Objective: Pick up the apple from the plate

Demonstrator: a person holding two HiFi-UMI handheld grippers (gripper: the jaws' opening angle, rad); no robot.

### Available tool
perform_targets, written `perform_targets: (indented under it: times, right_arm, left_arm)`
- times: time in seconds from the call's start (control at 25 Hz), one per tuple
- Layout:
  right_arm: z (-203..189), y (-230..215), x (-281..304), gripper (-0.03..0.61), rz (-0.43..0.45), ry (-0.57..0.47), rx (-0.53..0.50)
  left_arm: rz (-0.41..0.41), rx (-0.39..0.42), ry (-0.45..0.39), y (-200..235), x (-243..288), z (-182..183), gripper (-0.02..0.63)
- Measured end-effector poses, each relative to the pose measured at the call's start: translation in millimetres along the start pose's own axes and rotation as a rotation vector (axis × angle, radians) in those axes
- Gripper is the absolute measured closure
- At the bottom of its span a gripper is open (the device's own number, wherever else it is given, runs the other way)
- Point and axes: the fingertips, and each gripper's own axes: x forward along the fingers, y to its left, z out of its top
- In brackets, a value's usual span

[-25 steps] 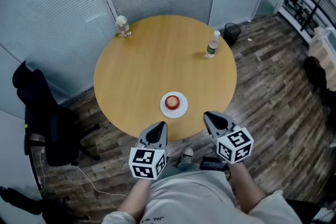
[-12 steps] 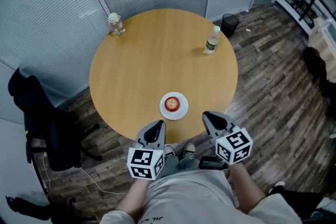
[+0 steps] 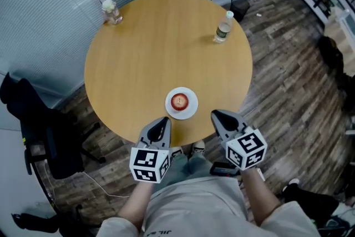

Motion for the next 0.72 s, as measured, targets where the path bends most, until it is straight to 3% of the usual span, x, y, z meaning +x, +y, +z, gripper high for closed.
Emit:
perform_targets:
  times: [0.72]
  right_arm:
    - [-32.9,-13.8,40.0,0.546,-0.001,0.079,0.044]
  left_arm:
    - [-0.008,0.029,0.105,25.8,62.7,-40.4,0.609]
